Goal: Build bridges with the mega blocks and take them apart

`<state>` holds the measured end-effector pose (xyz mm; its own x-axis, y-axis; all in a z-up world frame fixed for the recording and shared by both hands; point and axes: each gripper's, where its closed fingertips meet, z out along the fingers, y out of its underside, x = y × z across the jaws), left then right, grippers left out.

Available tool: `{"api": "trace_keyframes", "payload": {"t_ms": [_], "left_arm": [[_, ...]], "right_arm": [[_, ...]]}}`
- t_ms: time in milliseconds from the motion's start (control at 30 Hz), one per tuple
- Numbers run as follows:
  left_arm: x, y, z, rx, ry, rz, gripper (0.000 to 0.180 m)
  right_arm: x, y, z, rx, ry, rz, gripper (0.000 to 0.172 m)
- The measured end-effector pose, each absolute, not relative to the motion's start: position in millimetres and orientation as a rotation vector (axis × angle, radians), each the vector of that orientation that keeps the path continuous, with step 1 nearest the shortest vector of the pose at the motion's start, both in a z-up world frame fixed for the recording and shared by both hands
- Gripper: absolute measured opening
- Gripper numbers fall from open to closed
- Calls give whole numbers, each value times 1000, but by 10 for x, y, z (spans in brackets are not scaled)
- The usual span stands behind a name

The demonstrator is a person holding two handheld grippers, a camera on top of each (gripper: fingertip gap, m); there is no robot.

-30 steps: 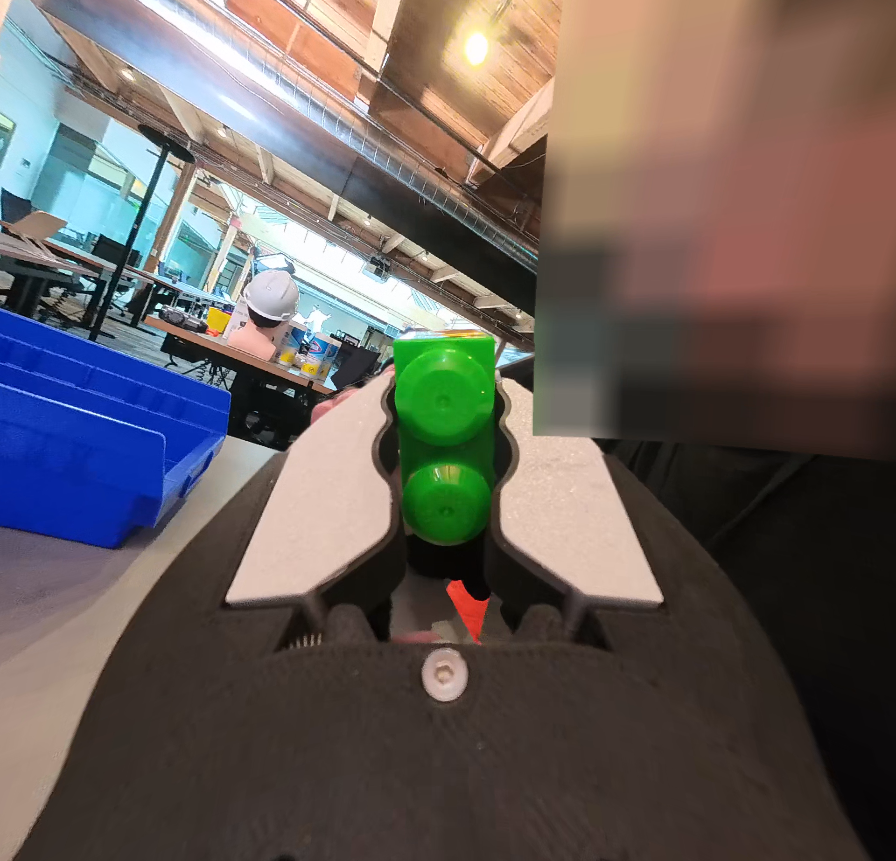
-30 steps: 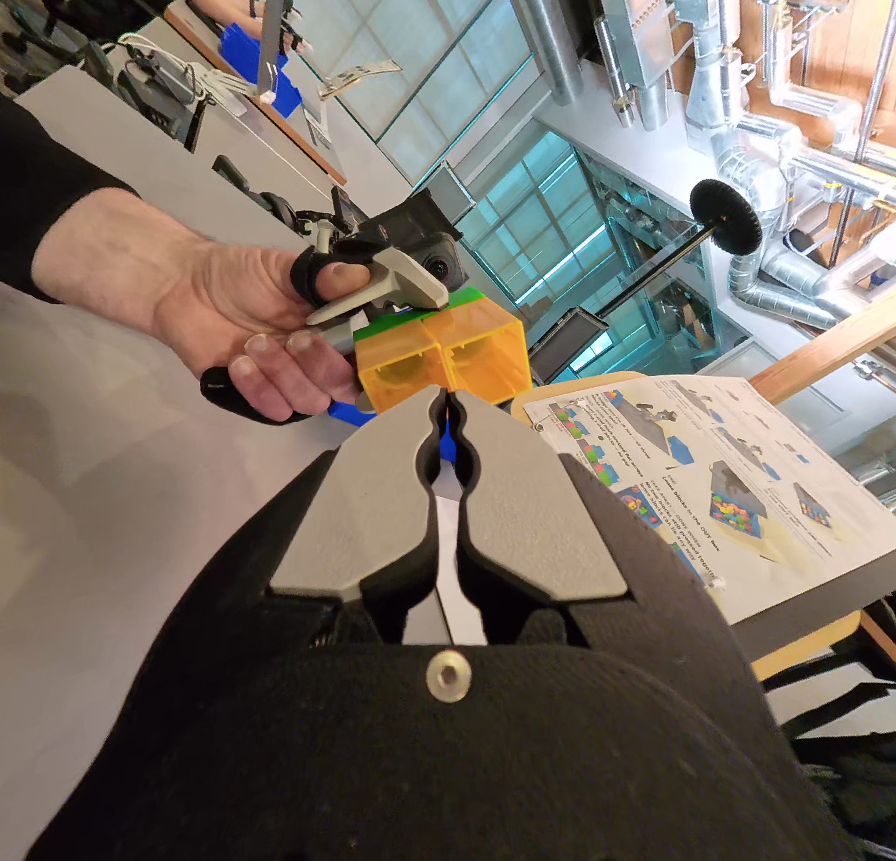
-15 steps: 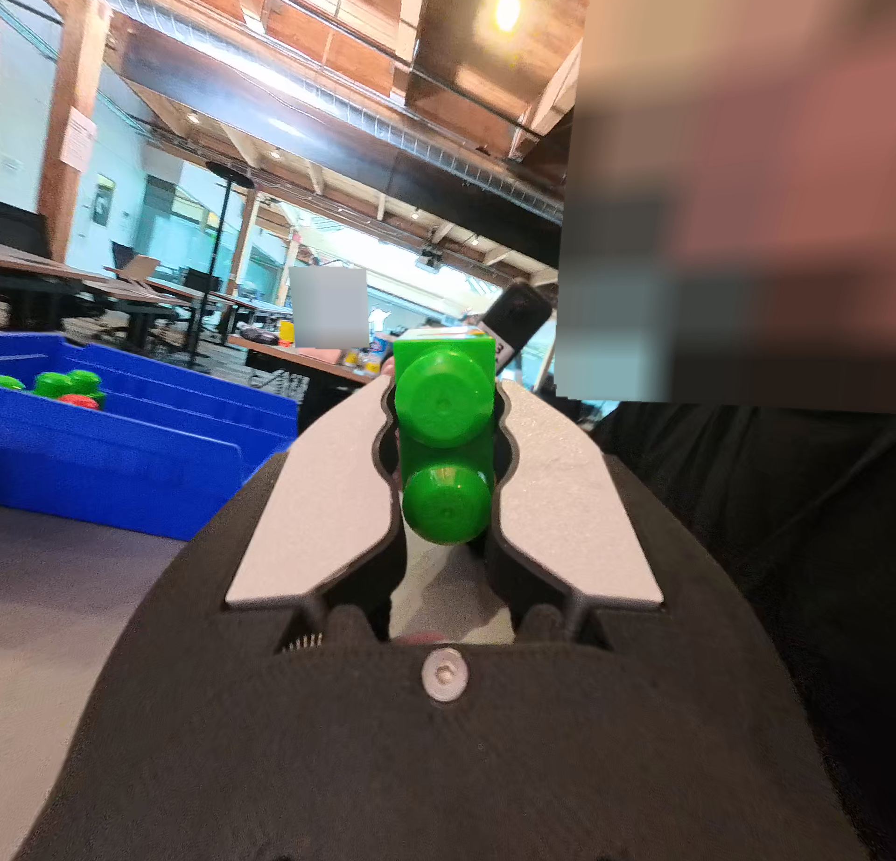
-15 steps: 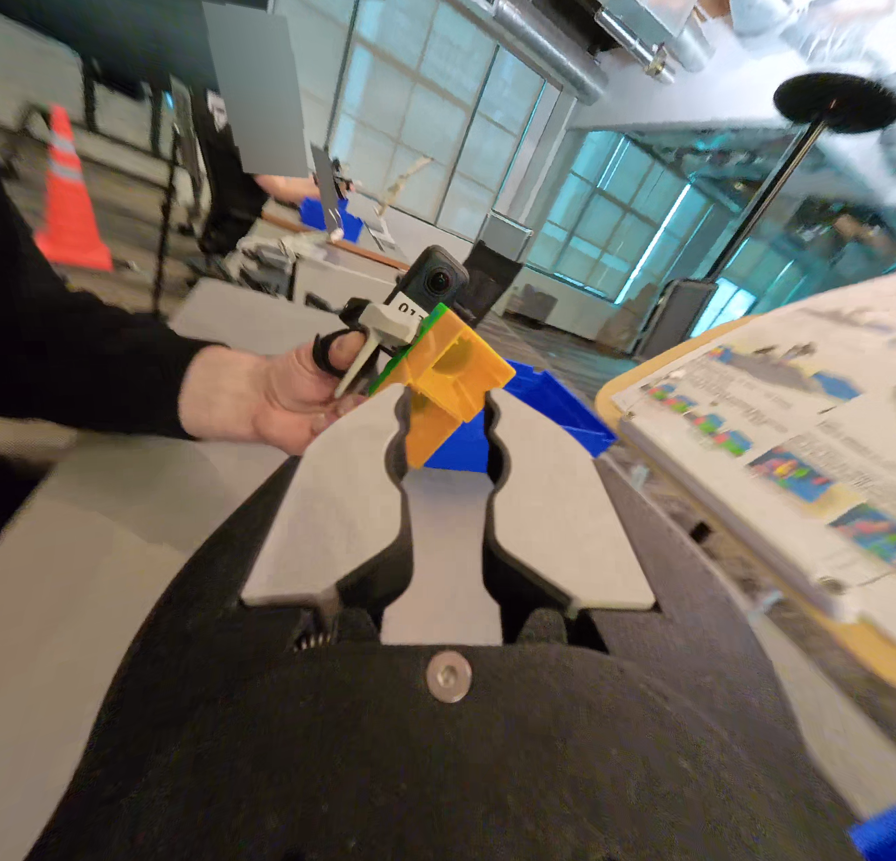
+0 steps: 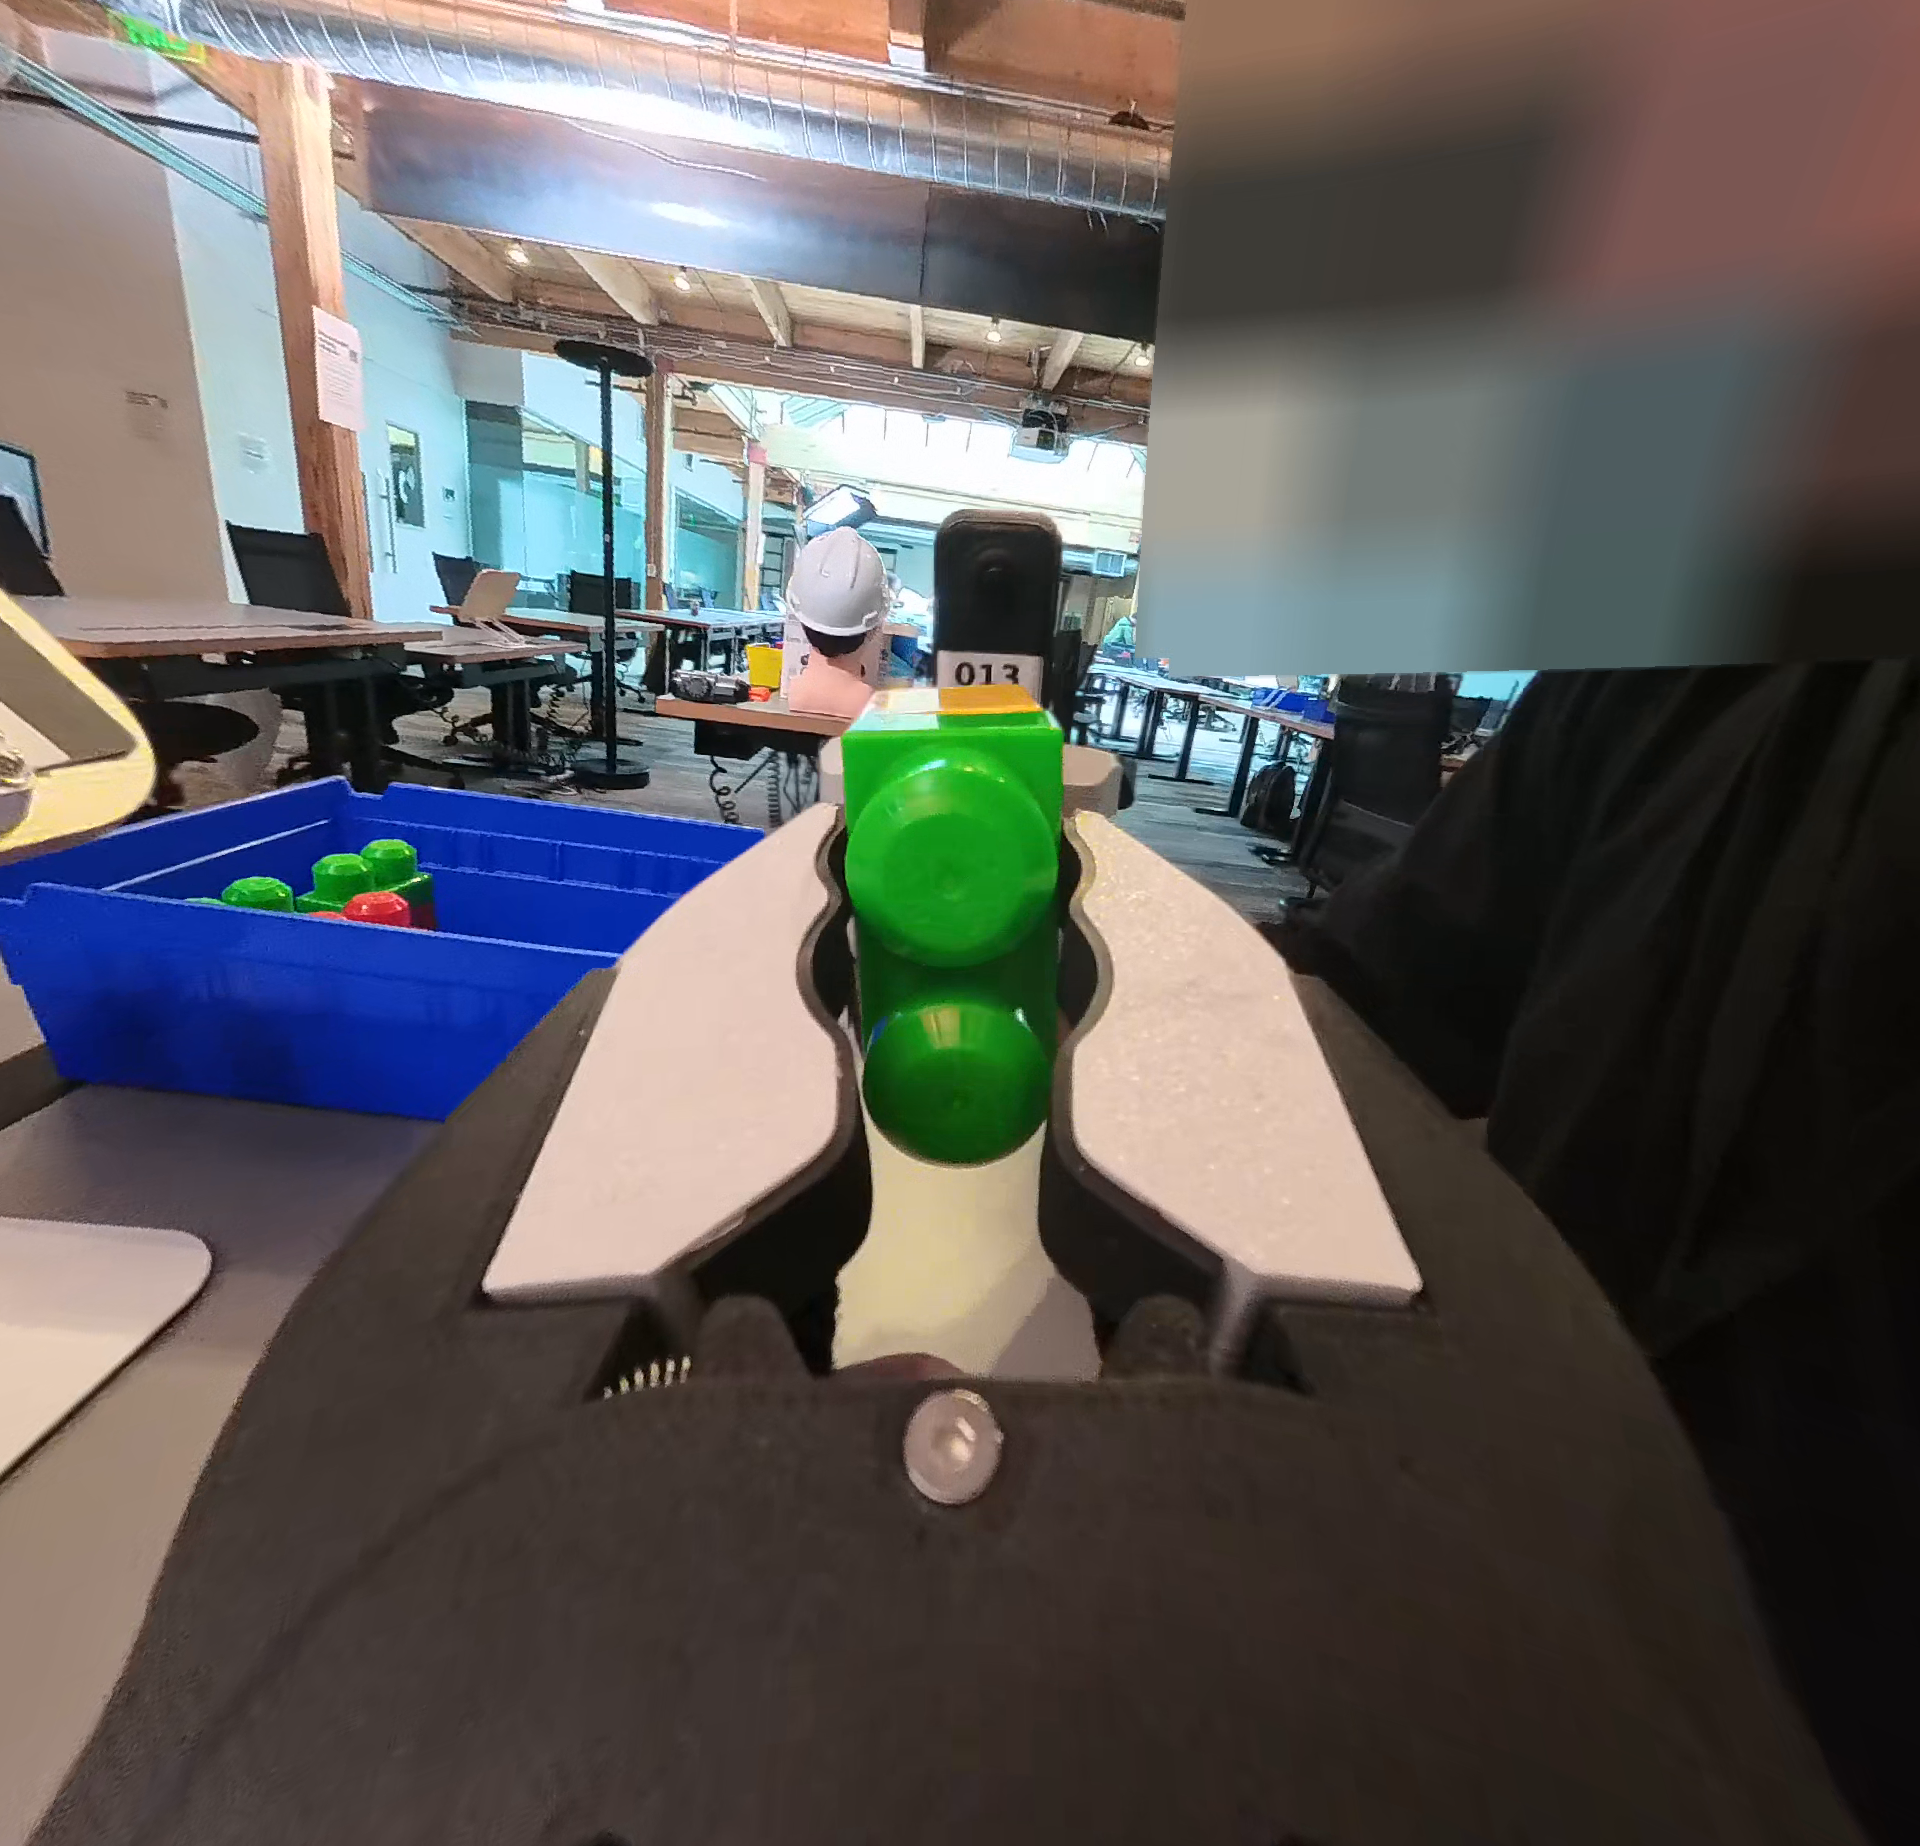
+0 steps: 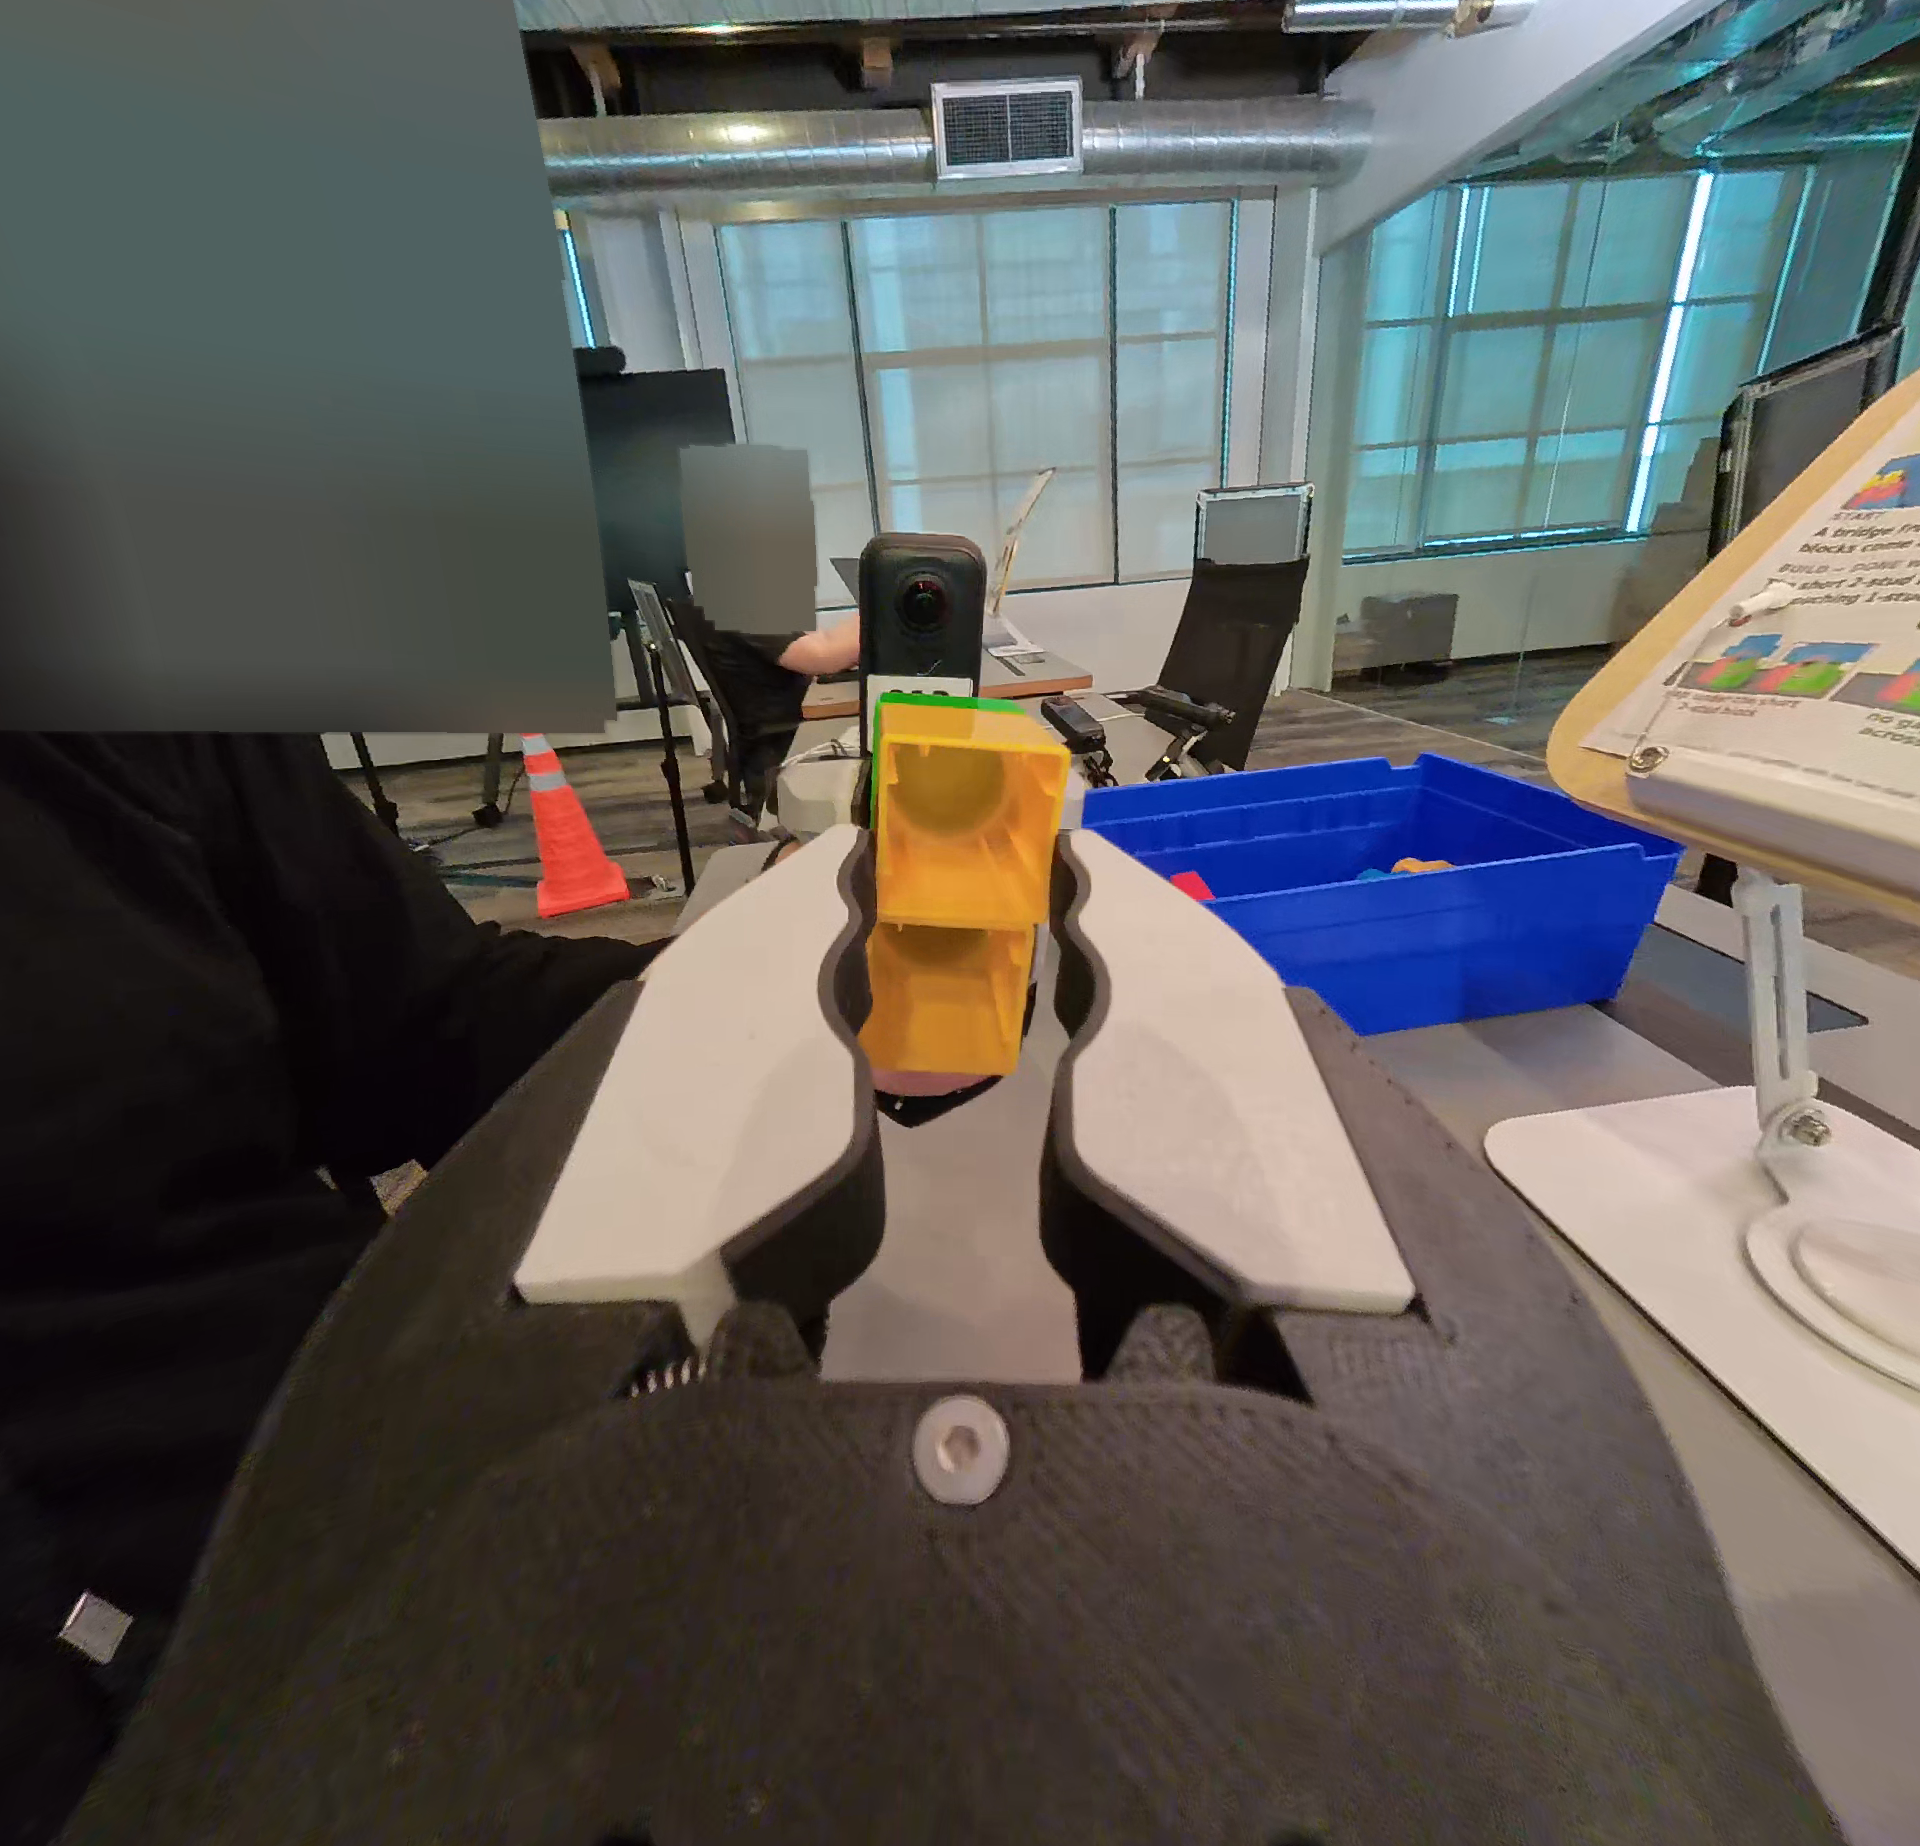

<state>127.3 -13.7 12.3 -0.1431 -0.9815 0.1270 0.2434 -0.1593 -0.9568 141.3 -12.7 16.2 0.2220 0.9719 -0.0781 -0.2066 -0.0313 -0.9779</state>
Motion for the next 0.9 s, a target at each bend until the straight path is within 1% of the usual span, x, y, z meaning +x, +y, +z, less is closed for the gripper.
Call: {"api": "trace_keyframes", "payload": {"t_ms": [367,633,700,767,900], "left_arm": [[1282,-156,131,-1037,1067,-1375,37],[1278,-132,119,-1051,1027,-1435,36],[1290,-103,117,-1074,1003,-1482,36],[1276,-28,146,-1092,924,-1546,36],[1227,85,155,-1111,837,-1609,36]], "right_arm": [[1404,-161,142,-1191,-887,1174,31],[1399,-142,141,-1197,-902,1128,32],[1411,-110,152,-1209,-892,1129,33],[1460,-67,146,-1228,-870,1165,42],[1428,-3,-41,-1315,-897,1204,47]]}}
